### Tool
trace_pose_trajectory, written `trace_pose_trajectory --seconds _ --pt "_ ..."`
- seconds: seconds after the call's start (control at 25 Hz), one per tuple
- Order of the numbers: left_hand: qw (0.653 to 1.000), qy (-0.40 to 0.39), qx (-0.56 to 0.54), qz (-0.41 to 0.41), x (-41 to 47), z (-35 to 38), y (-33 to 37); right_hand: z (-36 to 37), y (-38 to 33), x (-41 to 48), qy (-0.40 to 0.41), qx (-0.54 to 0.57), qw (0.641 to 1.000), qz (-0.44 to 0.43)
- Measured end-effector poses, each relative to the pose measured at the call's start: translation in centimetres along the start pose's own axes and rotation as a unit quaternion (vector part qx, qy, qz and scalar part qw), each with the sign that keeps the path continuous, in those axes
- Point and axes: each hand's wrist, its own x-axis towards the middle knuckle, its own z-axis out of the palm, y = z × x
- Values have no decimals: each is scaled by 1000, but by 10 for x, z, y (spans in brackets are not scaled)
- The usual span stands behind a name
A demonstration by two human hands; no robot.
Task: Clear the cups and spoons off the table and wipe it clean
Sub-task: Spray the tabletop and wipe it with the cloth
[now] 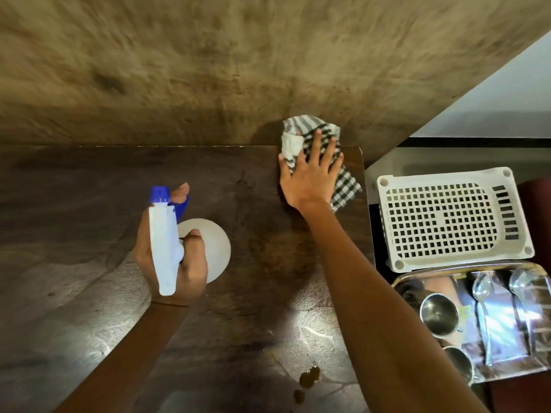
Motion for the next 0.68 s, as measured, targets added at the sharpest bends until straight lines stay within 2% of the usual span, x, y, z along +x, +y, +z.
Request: trace_pose_trajectory --seconds 0.04,0.08,0.16,0.2,0.28,0.4,0.48,0.6,0.68 --pt "998 11 25 61 -3 -4 -21 5 -18 -5 -4 -15 999 -47" --pt "997 13 34 68 0 -8 -29 13 -29 -19 -4 -34 993 -108" --pt "1000 -5 9 27 5 -6 -22 28 -35 -64 -1 -52 973 -226" --pt "999 6 13 41 5 -7 -18 35 -27 -89 4 -50 961 -271" --pt "997 9 -10 73 4 -11 -16 46 3 -136 -8 -39 951 -307" --pt "995 4 -66 70 4 -23 -11 44 61 -161 -8 -55 957 -285" --pt "996 9 -71 59 0 -35 -13 33 66 -131 0 -50 973 -224" --pt "996 18 -83 21 -8 -55 -19 13 18 -57 -14 -39 994 -97" --pt "998 20 -62 27 -16 -63 -26 6 -24 -23 -36 -40 996 -71"
